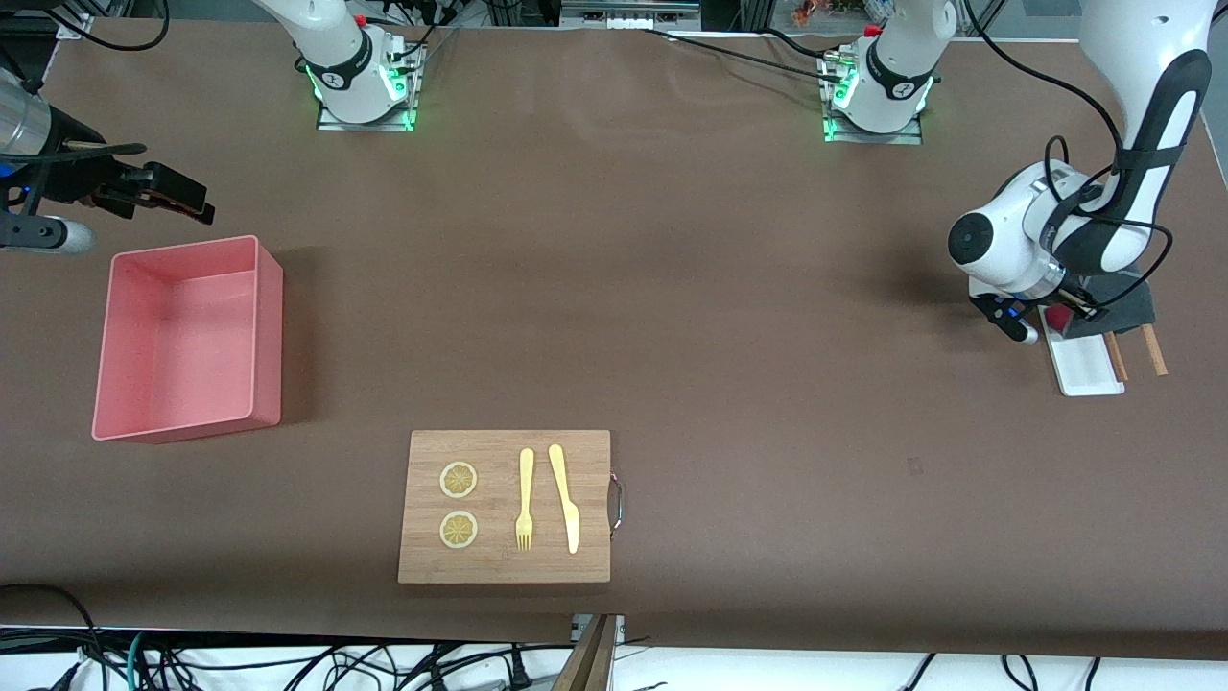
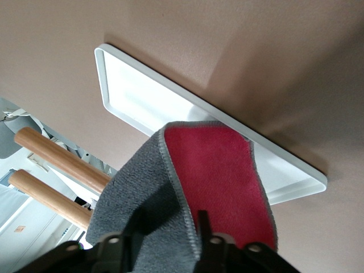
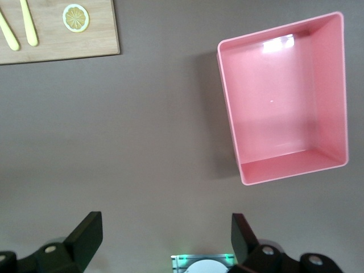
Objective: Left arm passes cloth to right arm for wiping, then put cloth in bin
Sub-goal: 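Close the left gripper on the grey cloth's edge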
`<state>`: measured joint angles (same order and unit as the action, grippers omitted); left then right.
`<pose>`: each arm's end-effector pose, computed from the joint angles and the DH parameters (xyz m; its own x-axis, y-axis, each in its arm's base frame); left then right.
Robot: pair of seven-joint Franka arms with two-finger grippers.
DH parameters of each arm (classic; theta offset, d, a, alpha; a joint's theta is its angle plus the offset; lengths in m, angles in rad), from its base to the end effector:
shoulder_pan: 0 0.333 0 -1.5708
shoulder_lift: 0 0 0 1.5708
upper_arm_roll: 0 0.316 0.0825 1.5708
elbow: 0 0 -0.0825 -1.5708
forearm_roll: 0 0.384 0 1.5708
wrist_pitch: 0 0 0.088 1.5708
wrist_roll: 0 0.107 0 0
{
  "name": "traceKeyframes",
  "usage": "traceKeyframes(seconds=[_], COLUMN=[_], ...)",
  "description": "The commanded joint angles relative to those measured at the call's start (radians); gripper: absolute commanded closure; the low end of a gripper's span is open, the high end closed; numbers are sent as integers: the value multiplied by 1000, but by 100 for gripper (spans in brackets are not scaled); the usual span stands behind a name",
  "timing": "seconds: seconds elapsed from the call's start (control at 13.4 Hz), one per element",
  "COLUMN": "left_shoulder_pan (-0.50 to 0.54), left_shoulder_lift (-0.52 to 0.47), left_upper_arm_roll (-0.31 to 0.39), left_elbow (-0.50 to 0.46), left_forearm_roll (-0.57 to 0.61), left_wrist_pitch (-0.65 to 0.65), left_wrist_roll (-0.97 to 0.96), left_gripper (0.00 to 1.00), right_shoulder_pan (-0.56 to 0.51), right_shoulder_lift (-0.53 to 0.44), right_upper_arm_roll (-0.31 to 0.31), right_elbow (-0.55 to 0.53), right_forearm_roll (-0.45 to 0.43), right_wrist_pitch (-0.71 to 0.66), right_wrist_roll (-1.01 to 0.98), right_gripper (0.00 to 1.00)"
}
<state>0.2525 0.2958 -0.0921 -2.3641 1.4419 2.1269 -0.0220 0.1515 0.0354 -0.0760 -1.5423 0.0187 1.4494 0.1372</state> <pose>0.4649 0.1179 0.1896 0.5555 -0.4546 -0.6962 -0.8314 -0.2927 -0.4723 0.5500 0.0446 0.6084 0.9898 -0.0603 -0.1288 -0.0606 -0.9982 0.0016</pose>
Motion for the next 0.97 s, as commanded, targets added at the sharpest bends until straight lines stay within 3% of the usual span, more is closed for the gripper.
traceKeyframes(seconds=[0.0,0.07,0.6,0.75,0.9], left_shoulder_pan=[5,5,2,-13,-13], left_shoulder_lift=[-4,-4,-30,-69,-92], left_upper_arm_roll=[-3,-4,-8,-12,-58], left_elbow=[-3,-3,25,40,69], left_forearm_roll=[31,31,2,-70,-170], left_wrist_pitch=[-10,-10,-18,-19,-65], left_wrist_roll=[-12,-13,-4,2,23], left_gripper=[92,100,100,100,100], right_shoulder_pan=[13,13,13,13,13], right_shoulder_lift=[-8,-9,-89,-150,-126], right_upper_arm_roll=[33,38,33,31,33], right_elbow=[7,2,-94,-182,-150], right_forearm_roll=[-55,-68,-60,-57,-60], right_wrist_pitch=[5,12,35,89,92], right_wrist_roll=[-7,-7,-1,-1,-1], right_gripper=[0,0,0,0,0])
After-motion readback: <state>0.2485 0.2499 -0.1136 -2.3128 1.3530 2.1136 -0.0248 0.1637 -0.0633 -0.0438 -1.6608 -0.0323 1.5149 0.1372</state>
